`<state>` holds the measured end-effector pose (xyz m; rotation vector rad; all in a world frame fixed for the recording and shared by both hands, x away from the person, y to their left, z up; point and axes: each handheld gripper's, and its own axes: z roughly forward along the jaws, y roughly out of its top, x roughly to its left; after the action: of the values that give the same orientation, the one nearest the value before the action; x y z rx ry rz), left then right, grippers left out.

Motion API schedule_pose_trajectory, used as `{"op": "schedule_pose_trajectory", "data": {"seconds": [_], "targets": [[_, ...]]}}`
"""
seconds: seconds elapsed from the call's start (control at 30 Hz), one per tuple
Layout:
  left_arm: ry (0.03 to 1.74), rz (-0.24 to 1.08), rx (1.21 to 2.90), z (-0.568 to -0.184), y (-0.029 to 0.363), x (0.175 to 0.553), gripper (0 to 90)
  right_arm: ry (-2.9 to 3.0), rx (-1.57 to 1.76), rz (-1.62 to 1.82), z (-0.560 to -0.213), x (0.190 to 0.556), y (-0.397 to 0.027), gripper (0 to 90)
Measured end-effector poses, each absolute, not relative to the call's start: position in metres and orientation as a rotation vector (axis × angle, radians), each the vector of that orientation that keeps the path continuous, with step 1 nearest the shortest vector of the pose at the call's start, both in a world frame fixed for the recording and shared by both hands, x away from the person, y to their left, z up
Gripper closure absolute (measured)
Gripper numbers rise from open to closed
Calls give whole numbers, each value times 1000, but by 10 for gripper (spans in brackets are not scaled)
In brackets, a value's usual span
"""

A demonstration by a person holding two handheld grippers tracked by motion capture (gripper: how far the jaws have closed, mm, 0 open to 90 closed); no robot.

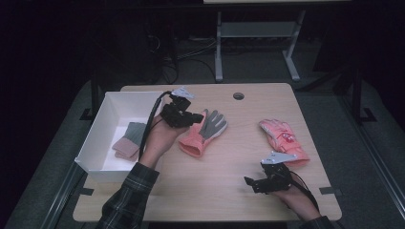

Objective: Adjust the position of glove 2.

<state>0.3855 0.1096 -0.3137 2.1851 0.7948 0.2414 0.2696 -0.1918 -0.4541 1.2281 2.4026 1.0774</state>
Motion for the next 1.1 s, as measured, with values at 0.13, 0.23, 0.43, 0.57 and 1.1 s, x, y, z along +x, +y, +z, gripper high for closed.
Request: {"op": "schedule_pose_trajectory", "data": {"seconds": [0.13, 0.23, 0.43, 0.57, 1.1], "targets": [[823, 243, 2191, -333, 93, 392, 898, 2405, 1228, 1080, -454, 269, -192, 133], [839, 248, 2200, -341, 91, 396, 898, 2406, 1218, 1085, -453, 269, -192, 133], [920, 266, 2199, -375, 87, 413, 898, 2409, 1216, 1091, -453, 269, -192, 133], [948, 291, 2224, -391, 88, 420, 898, 2408, 1217, 1093, -453, 269, -192, 133], [1048, 237, 2230, -431, 98, 433, 899, 2414, 1213, 1083, -454, 269, -191, 133]]}}
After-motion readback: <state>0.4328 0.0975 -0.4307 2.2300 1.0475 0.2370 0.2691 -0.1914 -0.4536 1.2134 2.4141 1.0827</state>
